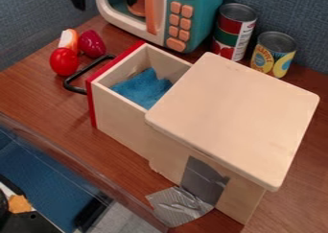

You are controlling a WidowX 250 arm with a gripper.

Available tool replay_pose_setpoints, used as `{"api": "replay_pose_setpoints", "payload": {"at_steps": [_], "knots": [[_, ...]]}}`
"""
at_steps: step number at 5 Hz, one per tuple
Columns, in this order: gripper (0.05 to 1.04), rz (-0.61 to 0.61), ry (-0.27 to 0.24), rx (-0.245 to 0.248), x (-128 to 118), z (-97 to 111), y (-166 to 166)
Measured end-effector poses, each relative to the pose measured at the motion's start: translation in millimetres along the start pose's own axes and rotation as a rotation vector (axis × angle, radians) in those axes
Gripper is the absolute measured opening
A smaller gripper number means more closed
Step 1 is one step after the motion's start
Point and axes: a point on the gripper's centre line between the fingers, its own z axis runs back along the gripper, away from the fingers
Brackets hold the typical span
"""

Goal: Put the tomato into the drawer

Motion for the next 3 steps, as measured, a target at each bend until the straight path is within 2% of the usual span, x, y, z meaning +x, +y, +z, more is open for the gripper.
{"api": "replay_pose_setpoints", "payload": {"at_steps": [1,2,3], "knots": [[0.999,-0.005,0.014,0.004,-3,-5,0],[0.999,0.034,-0.073,0.010,6,-24,44],[0.999,0.082,-0.135,-0.003,27,-50,81]]}}
